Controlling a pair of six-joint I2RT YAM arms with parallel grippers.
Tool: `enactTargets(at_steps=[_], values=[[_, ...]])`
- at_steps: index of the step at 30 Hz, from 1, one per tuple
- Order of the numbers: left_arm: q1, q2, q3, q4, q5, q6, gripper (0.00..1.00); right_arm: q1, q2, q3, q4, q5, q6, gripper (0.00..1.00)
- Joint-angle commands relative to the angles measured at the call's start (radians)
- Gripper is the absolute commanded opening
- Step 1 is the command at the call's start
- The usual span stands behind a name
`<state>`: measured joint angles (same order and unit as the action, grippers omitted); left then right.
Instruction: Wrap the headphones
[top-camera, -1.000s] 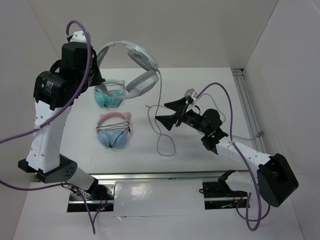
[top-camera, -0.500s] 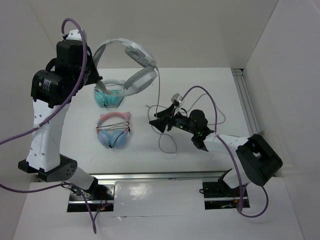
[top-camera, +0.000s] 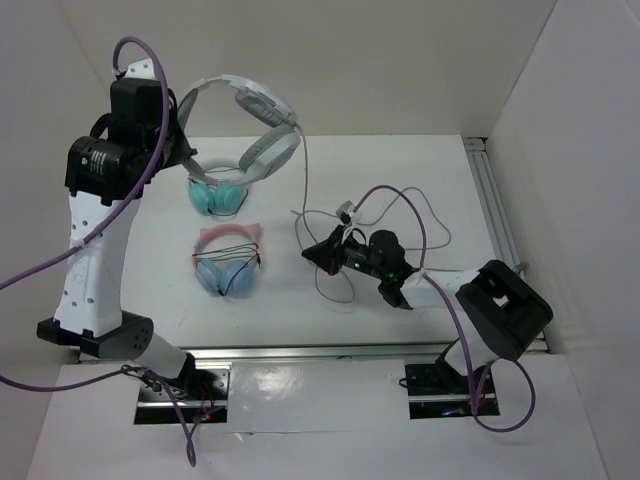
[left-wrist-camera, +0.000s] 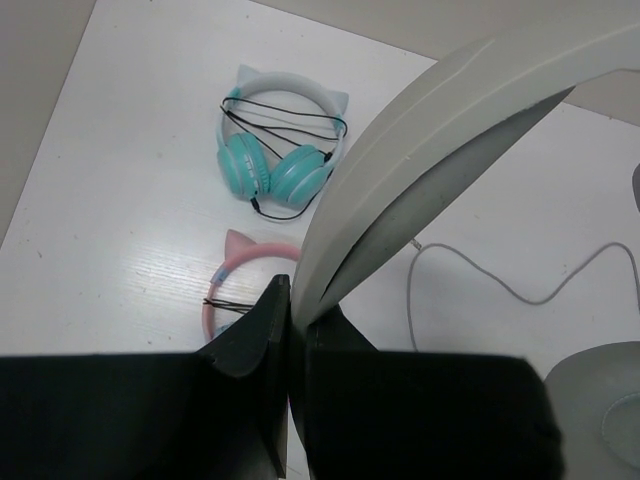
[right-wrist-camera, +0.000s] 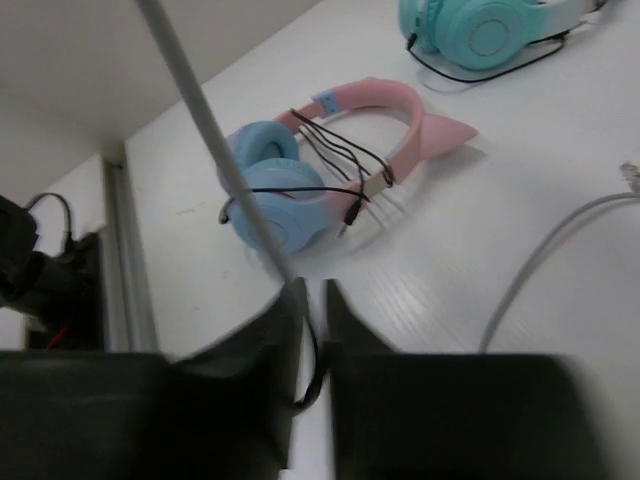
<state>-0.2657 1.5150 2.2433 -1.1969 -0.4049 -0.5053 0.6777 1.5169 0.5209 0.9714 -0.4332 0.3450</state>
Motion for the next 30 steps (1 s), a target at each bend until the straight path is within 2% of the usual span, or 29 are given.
enactTargets(at_steps=[1, 4, 7, 12, 14, 18, 23, 27, 30], values=[[0.014, -0.041, -0.023, 0.122, -0.006, -0.049, 0.00, 0.042, -0.064, -0.010, -0.055, 0.130, -0.029, 0.01], [0.014, -0.041, -0.080, 0.143, -0.103, -0.038, 0.00, 0.089, -0.145, 0.002, -0.190, 0.296, -0.089, 0.00], [0.014, -0.041, -0.245, 0.213, -0.163, 0.003, 0.00, 0.204, -0.332, 0.054, -0.469, 0.636, -0.183, 0.00], [-0.070, -0.013, -0.387, 0.347, -0.202, 0.131, 0.00, 0.322, -0.510, 0.258, -0.793, 0.882, -0.352, 0.00], [-0.154, -0.001, -0.466, 0.420, -0.268, 0.206, 0.00, 0.370, -0.553, 0.319, -0.906, 0.941, -0.425, 0.00], [-0.280, 0.042, -0.599, 0.566, -0.285, 0.371, 0.00, 0.411, -0.554, 0.456, -1.031, 1.030, -0.495, 0.00], [-0.476, 0.062, -0.749, 0.706, -0.394, 0.607, 0.00, 0.453, -0.494, 0.536, -1.132, 1.085, -0.535, 0.00], [-0.552, 0.053, -0.844, 0.778, -0.432, 0.691, 0.00, 0.483, -0.466, 0.571, -1.198, 1.177, -0.558, 0.00], [-0.575, 0.031, -0.844, 0.793, -0.446, 0.715, 0.00, 0.493, -0.466, 0.559, -1.209, 1.255, -0.583, 0.00]])
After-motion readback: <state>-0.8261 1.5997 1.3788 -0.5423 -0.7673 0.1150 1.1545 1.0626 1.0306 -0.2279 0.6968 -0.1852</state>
